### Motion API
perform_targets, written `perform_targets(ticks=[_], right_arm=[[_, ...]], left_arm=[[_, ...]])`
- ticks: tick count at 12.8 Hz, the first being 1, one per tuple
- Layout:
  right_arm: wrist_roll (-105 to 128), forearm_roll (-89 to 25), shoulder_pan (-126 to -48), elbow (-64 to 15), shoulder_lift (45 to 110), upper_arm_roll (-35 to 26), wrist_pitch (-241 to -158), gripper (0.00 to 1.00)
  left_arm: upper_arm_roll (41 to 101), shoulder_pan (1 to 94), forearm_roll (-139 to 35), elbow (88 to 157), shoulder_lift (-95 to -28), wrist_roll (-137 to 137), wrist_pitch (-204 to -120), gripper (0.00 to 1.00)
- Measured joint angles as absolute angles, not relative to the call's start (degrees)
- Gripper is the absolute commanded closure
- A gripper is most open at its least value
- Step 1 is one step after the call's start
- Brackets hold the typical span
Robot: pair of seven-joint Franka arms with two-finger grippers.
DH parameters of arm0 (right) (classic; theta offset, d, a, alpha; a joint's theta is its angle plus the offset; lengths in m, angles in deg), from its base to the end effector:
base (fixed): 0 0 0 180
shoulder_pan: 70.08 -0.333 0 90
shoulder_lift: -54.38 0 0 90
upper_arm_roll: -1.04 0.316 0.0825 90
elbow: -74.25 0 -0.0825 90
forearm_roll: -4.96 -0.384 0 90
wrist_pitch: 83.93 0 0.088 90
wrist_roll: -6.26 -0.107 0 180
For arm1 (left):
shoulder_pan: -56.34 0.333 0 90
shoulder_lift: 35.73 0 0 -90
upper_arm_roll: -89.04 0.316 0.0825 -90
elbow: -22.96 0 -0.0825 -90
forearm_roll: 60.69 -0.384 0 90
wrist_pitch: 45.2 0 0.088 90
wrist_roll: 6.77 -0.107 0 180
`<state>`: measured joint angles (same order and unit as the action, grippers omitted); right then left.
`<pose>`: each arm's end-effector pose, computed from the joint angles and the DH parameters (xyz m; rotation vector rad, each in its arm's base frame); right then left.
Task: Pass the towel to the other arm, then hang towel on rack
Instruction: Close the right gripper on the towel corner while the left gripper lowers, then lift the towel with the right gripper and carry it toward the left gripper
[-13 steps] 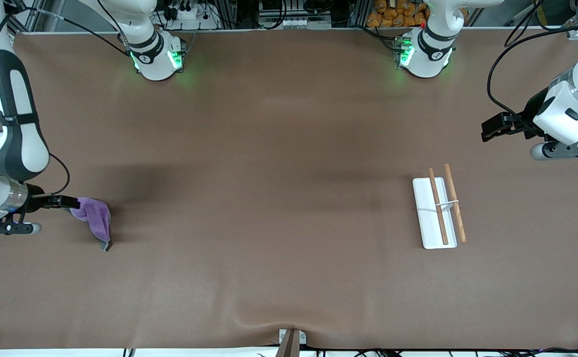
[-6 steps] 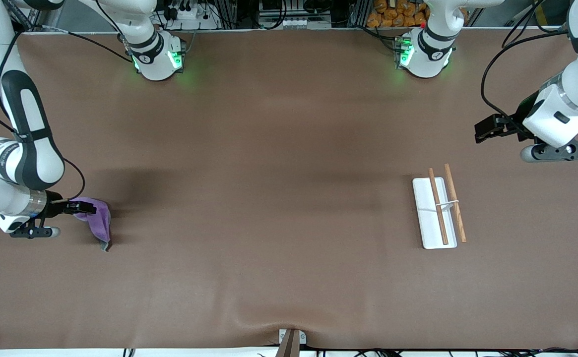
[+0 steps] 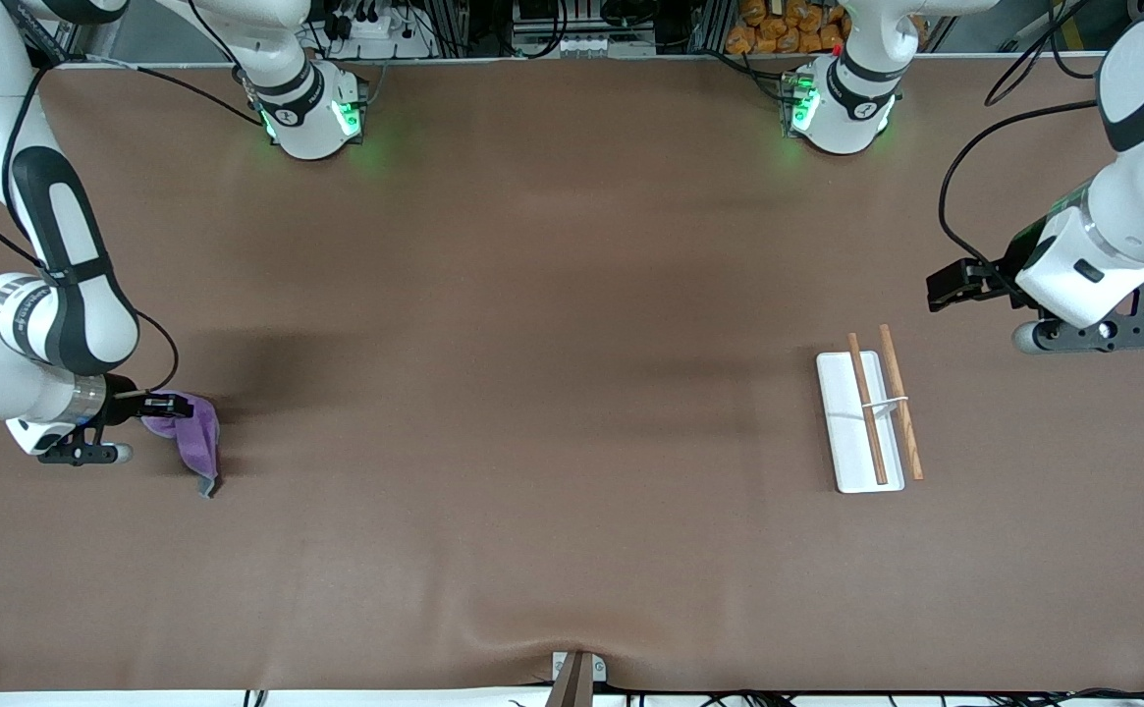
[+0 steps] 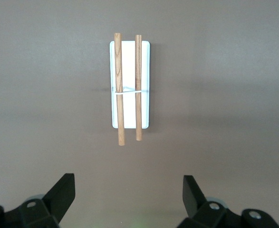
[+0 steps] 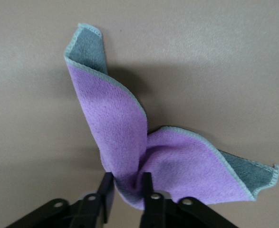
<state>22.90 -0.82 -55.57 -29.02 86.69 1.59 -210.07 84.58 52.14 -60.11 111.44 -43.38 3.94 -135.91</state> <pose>0.6177 -0.1503 0.2196 -3.0122 0.0309 0.2074 0.5854 -0.0874 0.5616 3.1331 0.0573 -0.1510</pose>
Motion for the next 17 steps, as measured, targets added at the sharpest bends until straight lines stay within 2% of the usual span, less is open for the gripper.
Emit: perform_targets(ticks=[4,11,14,17], right_arm=[[22.99,-1.05,-55.57,-28.83,86.72,1.86,-208.72,1.0],[16.33,-11.19,-56.66,-20.6,83.66,2.78,-187.25,1.0],[-1.77,-12.45,-62.87,-17.48,80.92,3.12,-180.42,1.0],[-19.88,-13.61,-71.56,-14.42,79.08,3.46,-177.33,1.0]], left_arm=[[84.7,52.32,-60.11,111.35,-43.44,3.94,-135.96,0.0],[84.72,52.48,-60.11,111.3,-43.44,3.94,-136.95,0.0],[84.75,52.54,-60.11,111.28,-43.45,3.94,-137.11,0.0],[84.77,52.7,-60.11,111.27,-43.45,3.94,-137.13,0.0]])
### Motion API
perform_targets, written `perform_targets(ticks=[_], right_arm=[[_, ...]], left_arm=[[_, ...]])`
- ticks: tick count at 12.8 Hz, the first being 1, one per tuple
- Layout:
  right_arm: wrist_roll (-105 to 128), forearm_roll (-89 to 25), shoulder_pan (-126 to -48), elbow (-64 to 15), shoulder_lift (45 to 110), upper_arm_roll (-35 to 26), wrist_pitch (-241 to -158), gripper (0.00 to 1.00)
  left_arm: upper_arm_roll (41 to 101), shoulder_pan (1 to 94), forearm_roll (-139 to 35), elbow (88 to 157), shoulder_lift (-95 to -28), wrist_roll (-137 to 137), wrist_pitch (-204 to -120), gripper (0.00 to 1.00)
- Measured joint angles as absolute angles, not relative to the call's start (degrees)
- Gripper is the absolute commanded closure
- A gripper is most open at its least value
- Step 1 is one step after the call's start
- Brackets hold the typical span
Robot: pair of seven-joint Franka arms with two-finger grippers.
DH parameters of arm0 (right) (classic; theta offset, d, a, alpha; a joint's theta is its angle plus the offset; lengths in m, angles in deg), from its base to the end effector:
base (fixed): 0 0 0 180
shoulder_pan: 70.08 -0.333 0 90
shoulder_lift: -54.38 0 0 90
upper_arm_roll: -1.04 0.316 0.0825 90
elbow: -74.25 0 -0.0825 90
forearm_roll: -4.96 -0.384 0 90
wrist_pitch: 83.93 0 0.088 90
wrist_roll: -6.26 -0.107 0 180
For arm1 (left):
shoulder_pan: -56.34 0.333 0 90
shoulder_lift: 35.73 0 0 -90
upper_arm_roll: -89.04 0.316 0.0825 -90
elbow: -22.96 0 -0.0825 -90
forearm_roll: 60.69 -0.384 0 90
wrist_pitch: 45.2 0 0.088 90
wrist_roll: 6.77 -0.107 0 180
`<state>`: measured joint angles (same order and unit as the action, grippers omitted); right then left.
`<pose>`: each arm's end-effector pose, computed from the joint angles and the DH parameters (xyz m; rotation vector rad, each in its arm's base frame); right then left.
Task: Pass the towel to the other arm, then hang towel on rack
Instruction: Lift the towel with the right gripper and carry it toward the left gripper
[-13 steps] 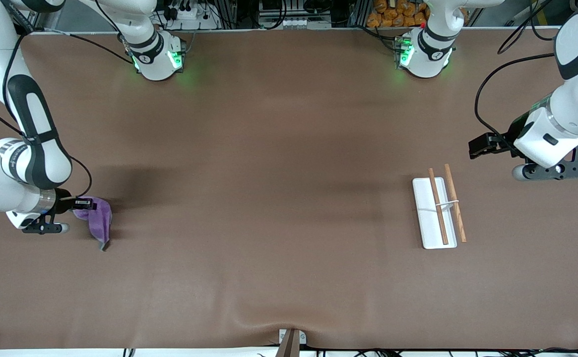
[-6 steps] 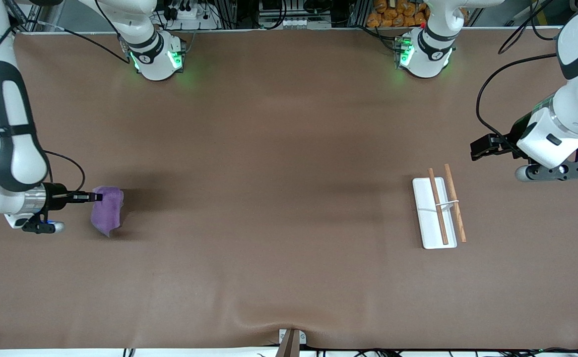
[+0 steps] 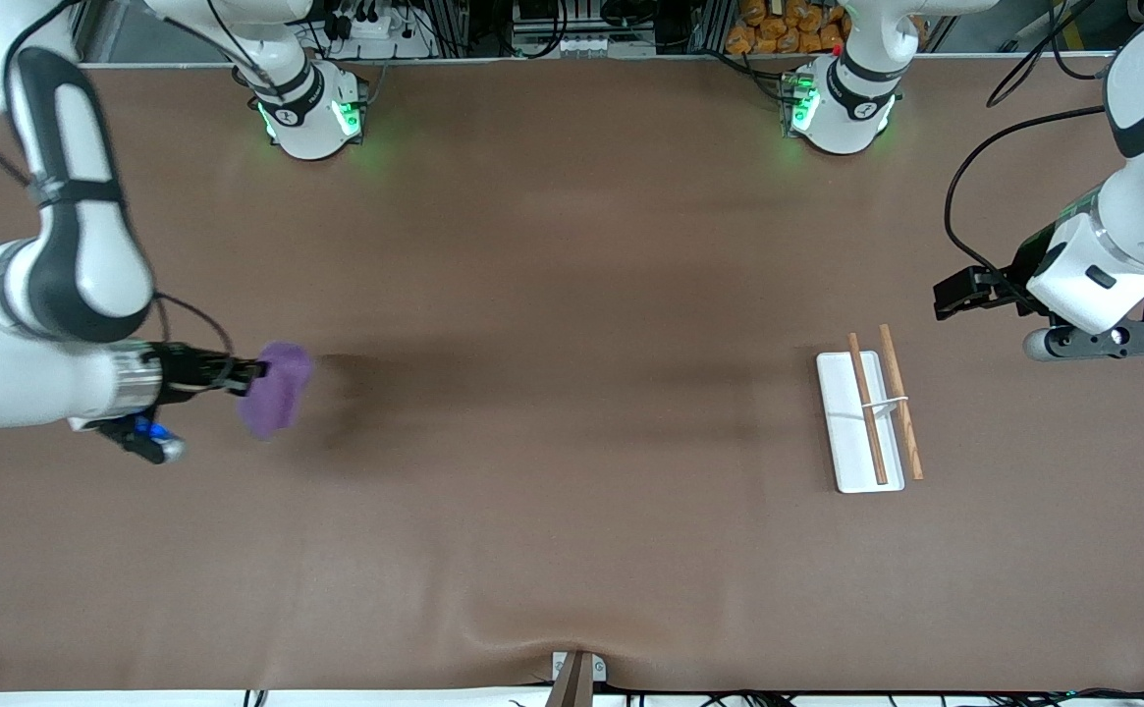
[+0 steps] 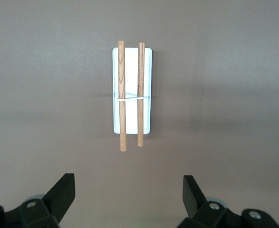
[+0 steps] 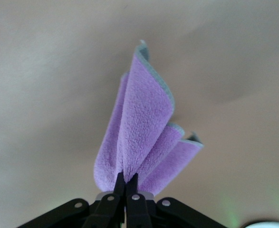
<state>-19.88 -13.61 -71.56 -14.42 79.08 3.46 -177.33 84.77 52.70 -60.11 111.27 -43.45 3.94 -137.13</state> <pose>0.6371 0.0725 0.3840 -2.7679 0.6565 0.6095 0.5894 -0.0802 0.5640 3.1302 0.0781 -0.1151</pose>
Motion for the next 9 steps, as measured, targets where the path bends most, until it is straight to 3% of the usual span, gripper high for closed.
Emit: perform_targets(ticks=[6,9], right_arm=[[-44.96,-31.24,-81.39,-9.45,78.9,3.41,-178.31,1.0],[-54.55,-33.21,-86.76,-7.02,78.92,3.45,-185.48,1.0]], left_arm=[[84.76,52.8,-58.02,111.29,-43.85,3.94,-137.13,0.0],[84.61,52.6,-57.01,111.3,-44.75,3.94,-137.12,0.0]])
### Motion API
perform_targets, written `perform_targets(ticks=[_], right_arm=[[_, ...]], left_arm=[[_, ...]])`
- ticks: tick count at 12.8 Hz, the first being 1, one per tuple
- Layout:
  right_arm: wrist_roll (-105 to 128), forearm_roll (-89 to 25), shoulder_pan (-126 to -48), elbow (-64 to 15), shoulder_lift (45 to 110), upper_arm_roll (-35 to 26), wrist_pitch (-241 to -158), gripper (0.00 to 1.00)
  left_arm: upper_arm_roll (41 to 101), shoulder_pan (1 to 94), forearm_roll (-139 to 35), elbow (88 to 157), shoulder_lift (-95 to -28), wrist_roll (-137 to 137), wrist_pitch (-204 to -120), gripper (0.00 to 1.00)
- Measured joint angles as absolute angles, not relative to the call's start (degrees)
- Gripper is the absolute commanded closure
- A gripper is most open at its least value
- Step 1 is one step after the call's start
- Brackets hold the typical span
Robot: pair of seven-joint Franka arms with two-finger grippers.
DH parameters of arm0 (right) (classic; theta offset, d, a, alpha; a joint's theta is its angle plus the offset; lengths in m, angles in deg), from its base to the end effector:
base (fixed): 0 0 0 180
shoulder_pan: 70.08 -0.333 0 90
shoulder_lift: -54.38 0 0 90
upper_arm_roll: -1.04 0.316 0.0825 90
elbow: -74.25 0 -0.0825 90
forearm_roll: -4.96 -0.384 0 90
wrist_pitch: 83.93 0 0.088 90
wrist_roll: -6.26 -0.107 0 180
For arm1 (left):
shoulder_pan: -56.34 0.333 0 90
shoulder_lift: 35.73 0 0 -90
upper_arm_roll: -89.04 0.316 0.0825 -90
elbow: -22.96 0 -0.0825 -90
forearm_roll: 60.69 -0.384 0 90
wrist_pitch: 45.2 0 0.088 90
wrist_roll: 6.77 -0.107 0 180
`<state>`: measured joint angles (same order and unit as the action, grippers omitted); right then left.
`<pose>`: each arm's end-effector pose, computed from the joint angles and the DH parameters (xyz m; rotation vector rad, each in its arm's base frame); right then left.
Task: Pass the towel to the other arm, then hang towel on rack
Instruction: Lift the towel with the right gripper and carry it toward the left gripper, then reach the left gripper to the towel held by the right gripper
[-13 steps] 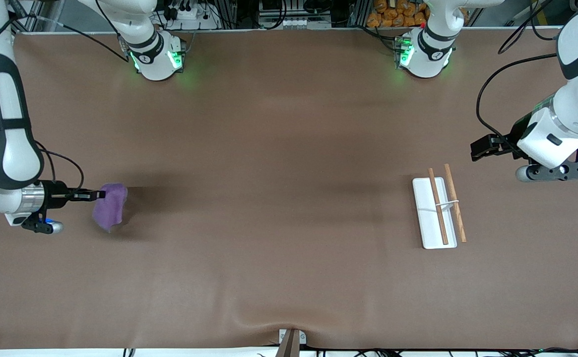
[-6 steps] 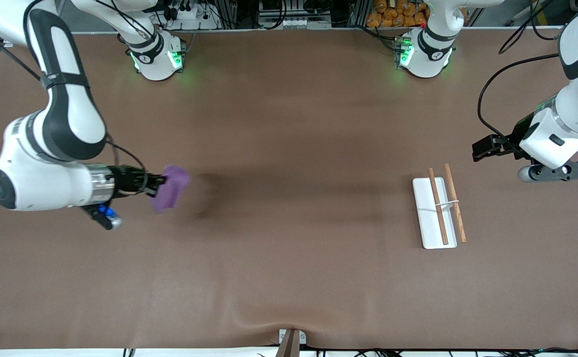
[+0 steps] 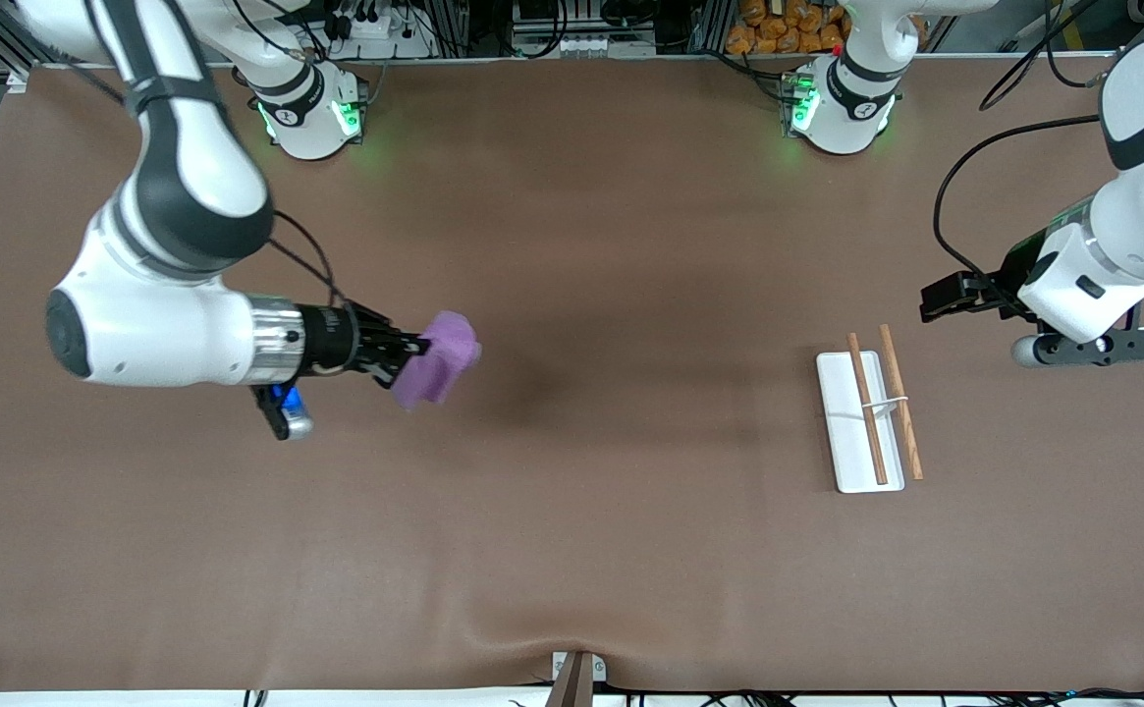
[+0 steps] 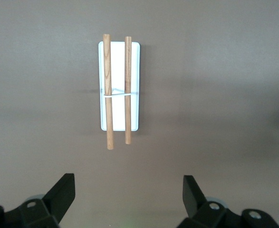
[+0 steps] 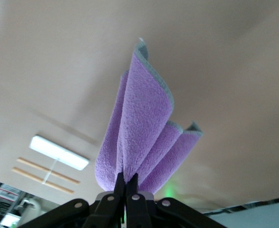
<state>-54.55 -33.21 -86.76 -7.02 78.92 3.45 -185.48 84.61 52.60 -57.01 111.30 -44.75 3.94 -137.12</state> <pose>0.6297 0.2698 0.4668 -2.3463 1.1263 0.6507 0.5932 -0.0887 0.5505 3.0767 0.0768 -0.1628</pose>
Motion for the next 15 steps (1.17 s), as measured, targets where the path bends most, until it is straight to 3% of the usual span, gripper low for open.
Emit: perform_targets(ticks=[9,15], right_arm=[[-82.04,-43.83,-102.67,-5.72,79.36,3.4,-215.36,1.0],[-93.01,-44.41,-112.01,-4.75,86.85,3.38,-238.82,1.0]], left_arm=[[84.22,51.42,-48.13,111.62,-48.11,7.08,-135.75,0.0],[84.08,49.58,-39.84,111.61,-51.28,16.03,-135.24,0.0]])
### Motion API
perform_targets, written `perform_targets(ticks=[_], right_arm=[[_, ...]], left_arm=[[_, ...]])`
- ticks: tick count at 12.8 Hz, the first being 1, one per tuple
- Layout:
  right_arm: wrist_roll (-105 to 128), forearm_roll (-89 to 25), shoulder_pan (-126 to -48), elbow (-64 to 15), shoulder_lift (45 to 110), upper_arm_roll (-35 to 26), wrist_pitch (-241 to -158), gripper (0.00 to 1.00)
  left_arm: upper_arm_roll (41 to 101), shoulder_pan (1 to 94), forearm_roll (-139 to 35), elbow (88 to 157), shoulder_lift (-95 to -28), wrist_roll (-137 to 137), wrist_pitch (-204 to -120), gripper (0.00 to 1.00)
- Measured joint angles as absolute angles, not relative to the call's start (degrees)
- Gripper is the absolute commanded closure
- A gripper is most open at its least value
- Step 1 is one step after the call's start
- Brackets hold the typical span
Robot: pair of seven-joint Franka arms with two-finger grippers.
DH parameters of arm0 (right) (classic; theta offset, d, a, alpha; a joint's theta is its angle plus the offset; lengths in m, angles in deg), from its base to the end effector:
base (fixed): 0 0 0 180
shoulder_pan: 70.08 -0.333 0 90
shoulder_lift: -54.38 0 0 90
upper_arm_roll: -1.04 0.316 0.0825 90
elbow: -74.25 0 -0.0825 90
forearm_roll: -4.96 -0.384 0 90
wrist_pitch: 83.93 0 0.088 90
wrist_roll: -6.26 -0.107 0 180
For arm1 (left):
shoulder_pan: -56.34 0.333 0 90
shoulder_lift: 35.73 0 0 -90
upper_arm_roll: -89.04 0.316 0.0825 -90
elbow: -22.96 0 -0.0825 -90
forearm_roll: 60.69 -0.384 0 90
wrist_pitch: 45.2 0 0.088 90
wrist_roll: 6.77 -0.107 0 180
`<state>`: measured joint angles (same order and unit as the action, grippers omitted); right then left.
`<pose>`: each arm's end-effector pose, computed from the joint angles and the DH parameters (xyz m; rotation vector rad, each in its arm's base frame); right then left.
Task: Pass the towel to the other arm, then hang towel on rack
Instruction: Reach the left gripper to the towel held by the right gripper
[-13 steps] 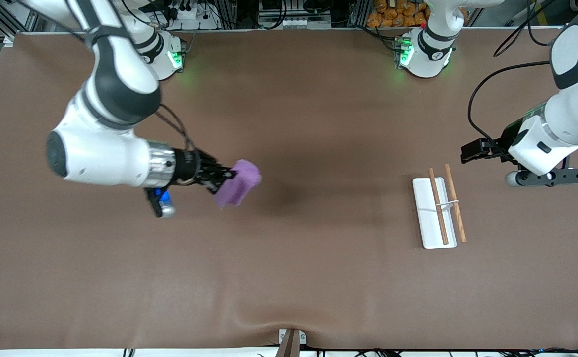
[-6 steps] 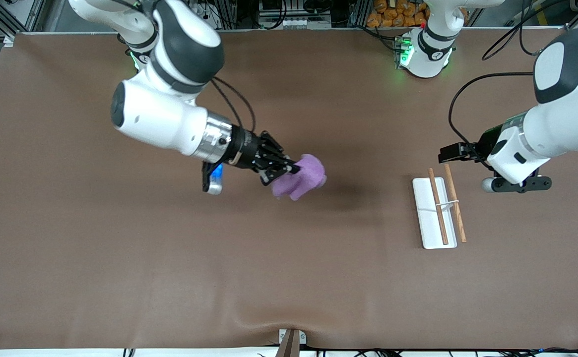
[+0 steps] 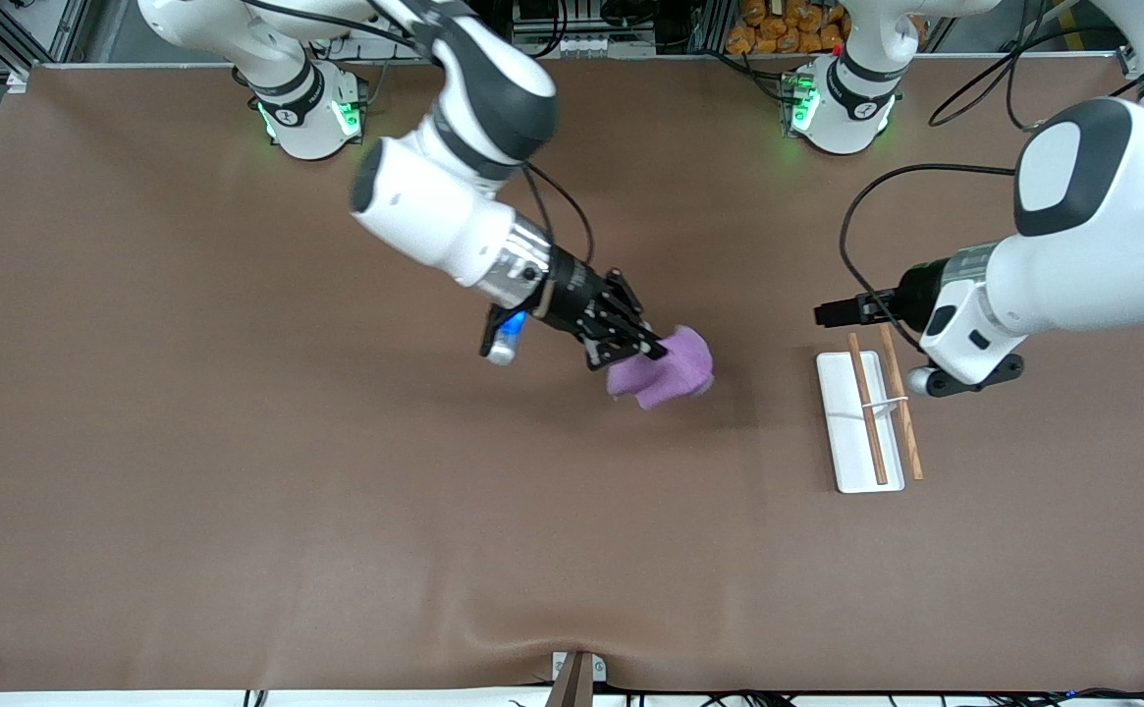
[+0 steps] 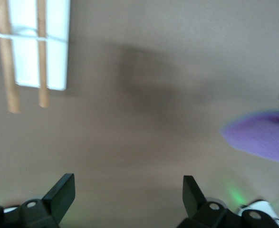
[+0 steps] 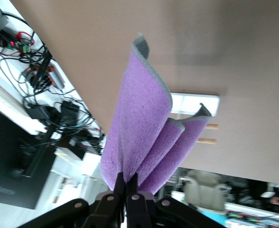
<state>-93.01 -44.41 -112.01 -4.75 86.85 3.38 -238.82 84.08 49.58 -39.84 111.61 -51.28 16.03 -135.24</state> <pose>0.5675 0.5061 0.4629 -1.5324 1.6249 0.4837 0.5980 -0.1574 0.4840 2.7838 0.3350 -0.4949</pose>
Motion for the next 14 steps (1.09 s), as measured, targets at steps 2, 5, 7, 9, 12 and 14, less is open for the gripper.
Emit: perform_targets(ticks=[2,5,7,9,12,14], right_arm=[[-96.03,-44.47,-113.21,-2.18,89.22,3.22,-242.07,1.0],[-97.93,-44.57,-112.61,0.23,89.64,2.16,-241.85,1.0],[-98.1,-44.61,-112.56,0.46,89.64,2.12,-241.84,1.0],[-98.14,-44.61,-112.57,0.46,89.65,2.15,-241.84,1.0],[-98.16,-44.61,-112.58,0.46,89.65,2.15,-241.84,1.0],[-98.17,-44.61,-112.58,0.46,89.66,2.15,-241.84,1.0]], left_arm=[[84.11,49.54,-36.68,111.62,-53.19,16.75,-135.38,0.0],[84.15,49.57,-33.61,111.56,-56.43,16.79,-136.24,0.0],[84.27,49.91,-32.07,111.54,-58.36,16.79,-137.39,0.0],[84.27,49.76,-28.14,111.5,-60.07,17.09,-140.97,0.0],[84.17,49.58,-26.84,111.28,-62.23,17.94,-147.28,0.0],[84.15,49.41,-23.88,110.99,-64.11,18.13,-150.01,0.0]])
